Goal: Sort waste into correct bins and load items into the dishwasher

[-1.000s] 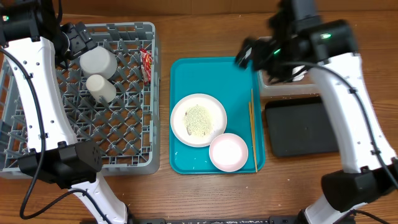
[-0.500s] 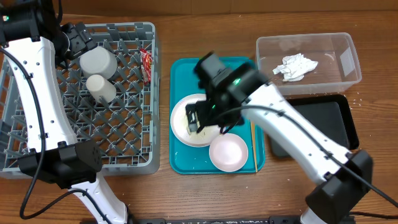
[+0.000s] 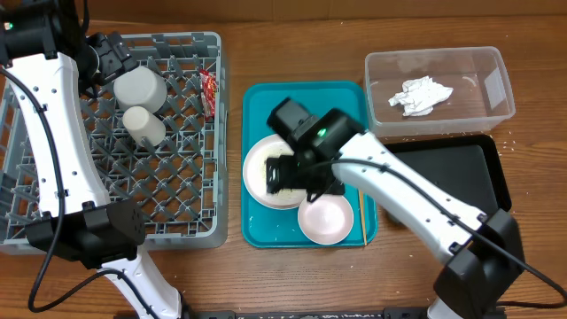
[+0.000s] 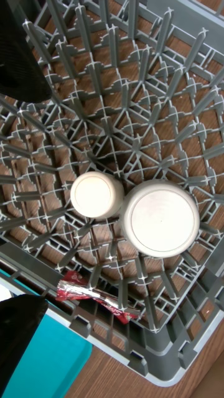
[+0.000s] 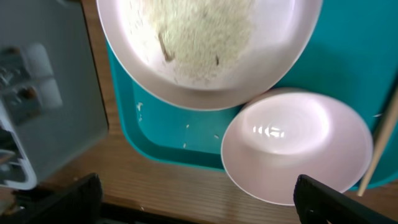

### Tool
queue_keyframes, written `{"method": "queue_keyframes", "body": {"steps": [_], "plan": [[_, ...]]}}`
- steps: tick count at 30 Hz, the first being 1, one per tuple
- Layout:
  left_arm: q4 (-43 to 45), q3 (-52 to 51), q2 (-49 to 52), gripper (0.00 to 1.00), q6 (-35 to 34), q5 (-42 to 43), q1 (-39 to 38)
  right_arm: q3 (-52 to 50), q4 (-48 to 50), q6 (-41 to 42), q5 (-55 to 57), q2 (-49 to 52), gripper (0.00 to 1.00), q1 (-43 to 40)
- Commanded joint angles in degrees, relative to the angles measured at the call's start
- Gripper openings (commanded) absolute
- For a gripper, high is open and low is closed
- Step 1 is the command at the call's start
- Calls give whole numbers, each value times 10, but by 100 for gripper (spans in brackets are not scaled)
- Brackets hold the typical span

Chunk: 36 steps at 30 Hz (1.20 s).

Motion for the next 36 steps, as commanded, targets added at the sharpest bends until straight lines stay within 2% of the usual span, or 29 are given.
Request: {"method": "queue_keyframes", "body": {"steps": [1, 7, 12, 18, 22, 25, 27, 29, 32, 36], "plan": [[-1, 1, 3, 100, -10, 2, -4, 78, -30, 12, 73, -28, 100, -51], [-1, 1, 3, 100, -10, 2, -4, 171, -96, 12, 126, -50, 100, -191], [-1, 1, 3, 100, -10, 2, -4, 173, -105, 9, 126, -56, 100, -333], [13, 1, 3, 100, -10, 15, -4, 173, -107, 10, 116, -56, 100, -448], [20, 1, 3, 100, -10, 117, -4, 173, -107, 10, 113, -56, 100, -489], [-10, 1, 3, 100, -8, 271, -6, 173, -107, 10, 113, -56, 100, -503], [-30, -1, 4, 100, 21, 373, -17, 173, -107, 10, 113, -56, 100, -508], [-57, -3, 5, 100, 78, 443, -40, 173, -107, 10, 113, -56, 100, -508], [-76, -8, 4, 100, 128, 459, -101, 173, -106, 10, 113, -56, 100, -508], [-74, -14, 5, 100, 130, 423, -221, 173, -107, 10, 113, -56, 100, -508]]}}
